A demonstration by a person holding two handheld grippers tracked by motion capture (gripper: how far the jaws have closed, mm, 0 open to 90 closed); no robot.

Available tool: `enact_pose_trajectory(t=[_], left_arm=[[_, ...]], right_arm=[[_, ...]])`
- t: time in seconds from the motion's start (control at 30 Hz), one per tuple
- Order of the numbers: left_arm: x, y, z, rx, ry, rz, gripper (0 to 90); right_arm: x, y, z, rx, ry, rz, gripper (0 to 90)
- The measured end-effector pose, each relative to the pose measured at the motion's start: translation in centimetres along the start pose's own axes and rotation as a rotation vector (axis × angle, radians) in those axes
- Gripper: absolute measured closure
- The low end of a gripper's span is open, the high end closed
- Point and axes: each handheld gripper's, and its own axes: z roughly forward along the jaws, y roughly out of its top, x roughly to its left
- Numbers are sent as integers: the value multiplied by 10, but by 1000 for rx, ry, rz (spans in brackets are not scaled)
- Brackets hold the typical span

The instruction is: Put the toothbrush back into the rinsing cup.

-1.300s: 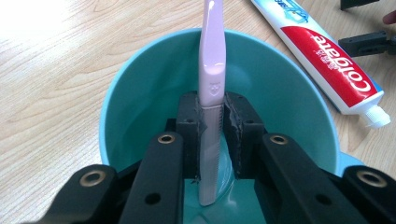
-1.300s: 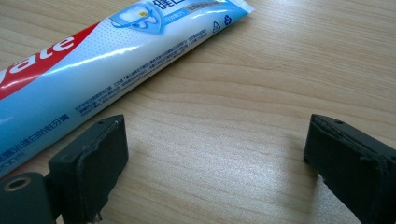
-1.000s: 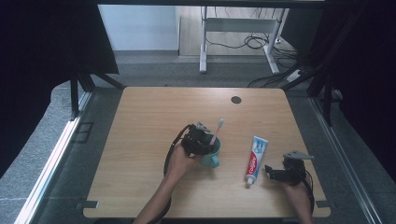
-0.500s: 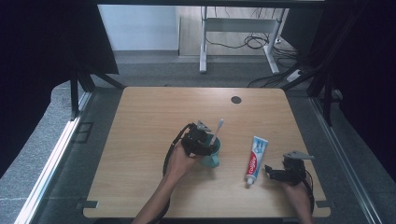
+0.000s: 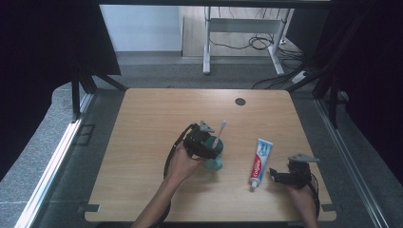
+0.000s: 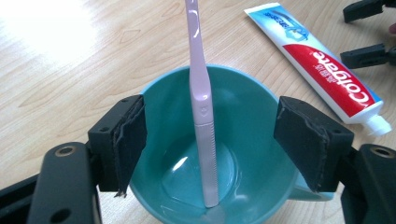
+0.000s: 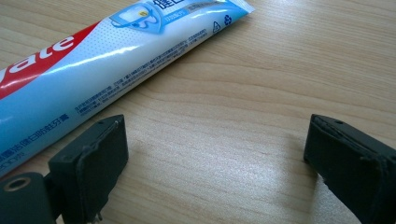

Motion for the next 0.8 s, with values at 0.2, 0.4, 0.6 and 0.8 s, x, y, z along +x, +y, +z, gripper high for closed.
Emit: enact_pose_trajectory(t=[0.2,0.4,0.6,0.8], left_arm=[[2,0,-8,-15,4,-6,209],[6,-1,-19,-27,16,-14,183],[14,-7,-30,-37,25,-28,142],[19,-13,-37,-39,32,-44,97]], right_arm=[[0,0,0,1,-2,-1,59],[0,0,0,2,-2,-2,59],[0,0,0,2,-2,-1,59],[0,0,0,2,-3,-2,59]])
